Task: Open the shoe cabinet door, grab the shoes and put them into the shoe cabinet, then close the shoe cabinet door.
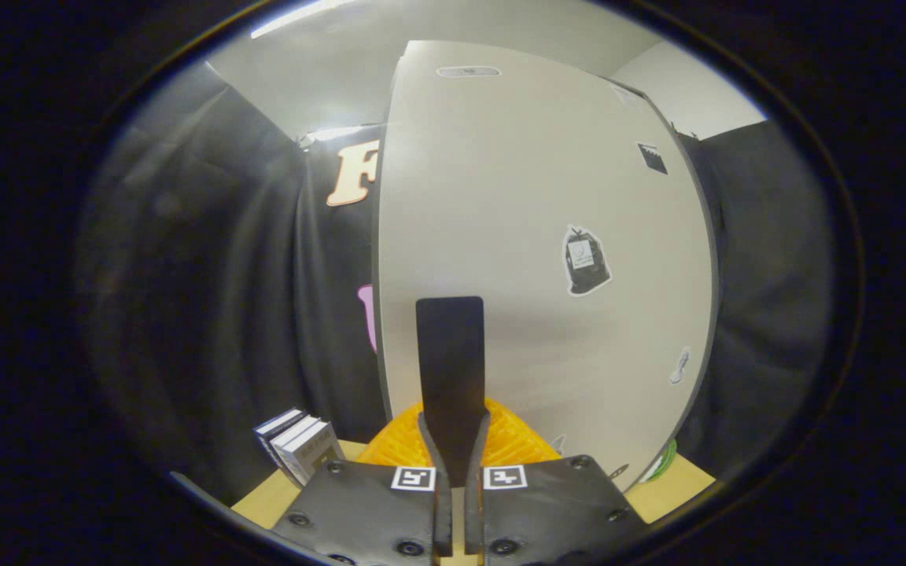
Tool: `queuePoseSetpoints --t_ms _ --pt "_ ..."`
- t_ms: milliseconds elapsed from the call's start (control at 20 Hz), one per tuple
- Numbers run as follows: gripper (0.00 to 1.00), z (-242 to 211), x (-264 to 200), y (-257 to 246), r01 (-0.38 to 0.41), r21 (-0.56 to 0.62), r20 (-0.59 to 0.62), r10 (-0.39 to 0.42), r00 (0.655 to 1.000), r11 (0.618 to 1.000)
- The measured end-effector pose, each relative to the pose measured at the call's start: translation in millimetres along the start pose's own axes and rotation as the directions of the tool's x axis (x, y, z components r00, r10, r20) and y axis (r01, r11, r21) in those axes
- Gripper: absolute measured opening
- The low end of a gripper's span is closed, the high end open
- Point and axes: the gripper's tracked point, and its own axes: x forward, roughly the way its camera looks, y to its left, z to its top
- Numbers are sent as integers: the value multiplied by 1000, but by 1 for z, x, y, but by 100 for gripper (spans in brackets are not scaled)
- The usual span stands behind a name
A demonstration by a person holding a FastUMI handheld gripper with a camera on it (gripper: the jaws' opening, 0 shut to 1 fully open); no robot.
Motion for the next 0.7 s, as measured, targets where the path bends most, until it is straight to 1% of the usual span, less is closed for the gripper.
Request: queuePoseSetpoints --t_ms 150,250,450,550,700 --pt "8 2 -23 -5 -59 18 -6 59 998 998" --pt "8 2 -40 -14 -112 7 -11 112 994 994" --pt "8 1 -70 -30 -229 5 -32 229 973 973" --pt "8 1 -84 -42 -270 11 -29 270 962 963" --pt "8 3 -102 -62 -298 14 -43 298 954 955"
